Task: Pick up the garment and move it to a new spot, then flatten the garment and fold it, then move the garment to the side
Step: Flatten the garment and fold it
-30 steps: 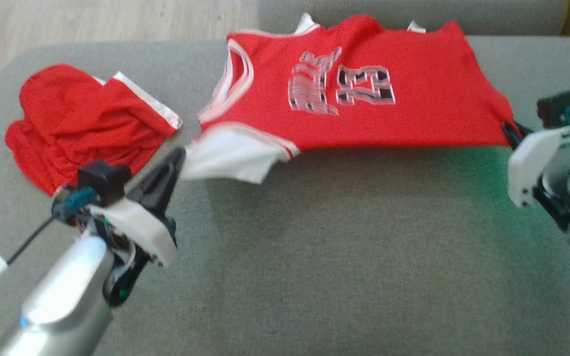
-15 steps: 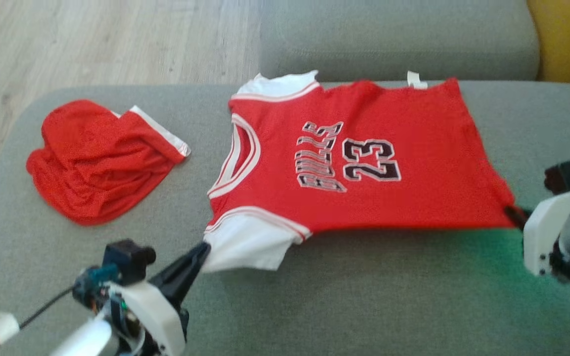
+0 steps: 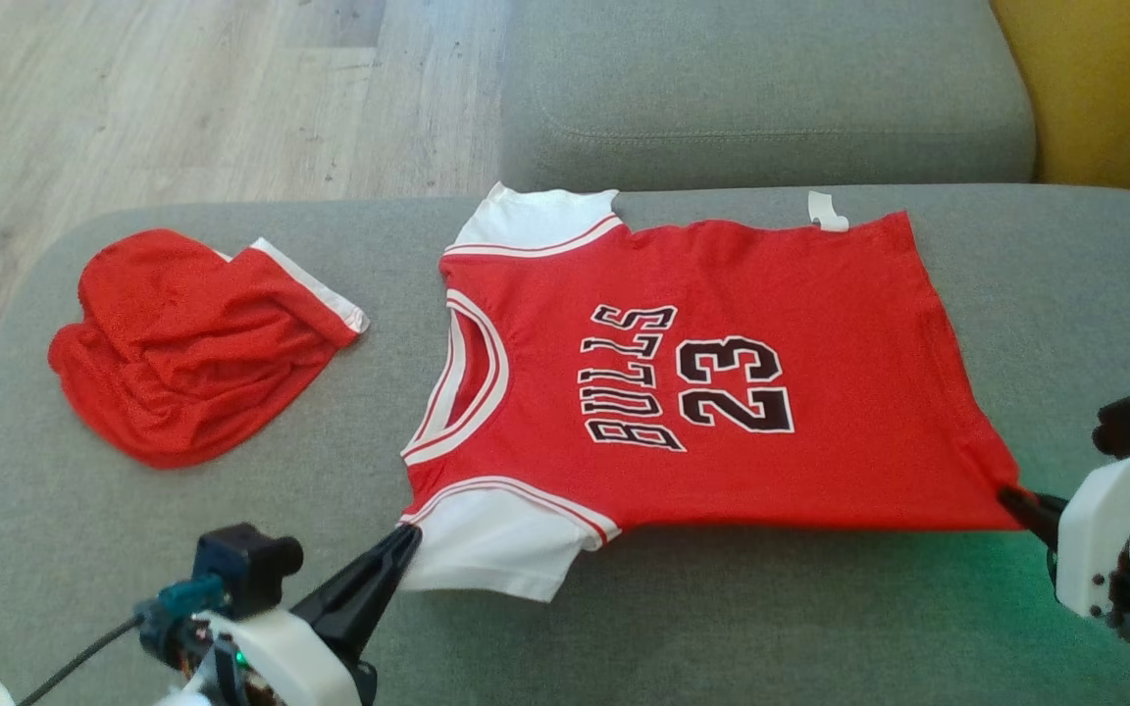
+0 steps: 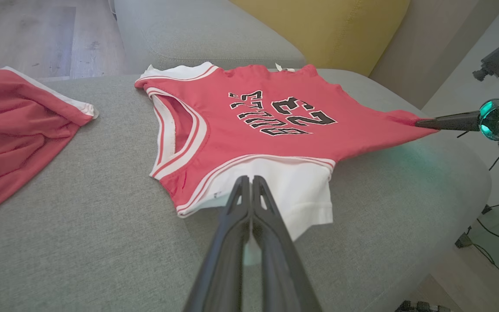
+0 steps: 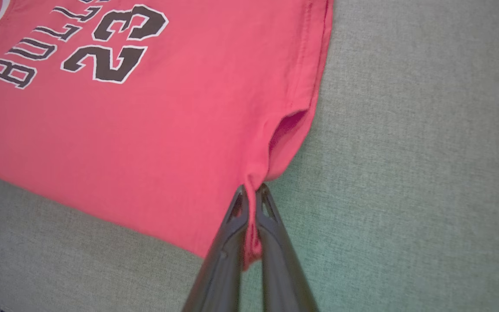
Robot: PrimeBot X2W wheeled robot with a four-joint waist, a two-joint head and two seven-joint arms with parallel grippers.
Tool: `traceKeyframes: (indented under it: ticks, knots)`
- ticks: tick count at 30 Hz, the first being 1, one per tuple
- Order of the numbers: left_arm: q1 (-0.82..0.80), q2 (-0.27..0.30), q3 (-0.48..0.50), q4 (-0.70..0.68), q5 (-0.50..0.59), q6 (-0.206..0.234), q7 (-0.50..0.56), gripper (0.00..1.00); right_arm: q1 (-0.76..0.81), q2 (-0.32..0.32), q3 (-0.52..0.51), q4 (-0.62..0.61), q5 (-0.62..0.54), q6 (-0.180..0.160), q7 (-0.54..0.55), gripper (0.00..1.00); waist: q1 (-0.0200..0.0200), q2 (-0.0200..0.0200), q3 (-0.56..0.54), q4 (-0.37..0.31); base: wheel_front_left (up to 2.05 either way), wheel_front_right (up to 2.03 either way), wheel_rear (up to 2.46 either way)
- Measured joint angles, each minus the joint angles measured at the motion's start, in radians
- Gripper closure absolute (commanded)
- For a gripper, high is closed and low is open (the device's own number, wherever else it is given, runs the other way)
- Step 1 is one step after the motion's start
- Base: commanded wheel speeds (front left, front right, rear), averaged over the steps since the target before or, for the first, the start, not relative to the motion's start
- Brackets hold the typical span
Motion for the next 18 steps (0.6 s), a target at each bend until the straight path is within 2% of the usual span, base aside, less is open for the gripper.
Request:
traceKeyframes:
  ticks: [6,13,18]
  knots:
    - [-0.02,-0.021,0.03,0.031,-0.006,0.017,-0.024,1.0,-0.012,0.014,-0.045,0.008,-0.005,0.0,0.001,1.0,0.0,0.0,0.021,-0.012,0.0,0.0,0.0]
    - [-0.14,-0.049,0.032,0.108,0.015,0.016,-0.022,1.0,-0.095,0.051,-0.09,0.029,-0.048,0.0,0.047,1.0,0.0002,0.0,0.086,-0.021,0.0,0.0,0.0]
    - [-0.236,-0.062,0.031,0.173,0.031,-0.007,0.003,1.0,-0.161,0.081,-0.128,0.057,-0.076,0.0,0.078,1.0,0.0002,0.0,0.138,-0.022,0.0,0.0,0.0]
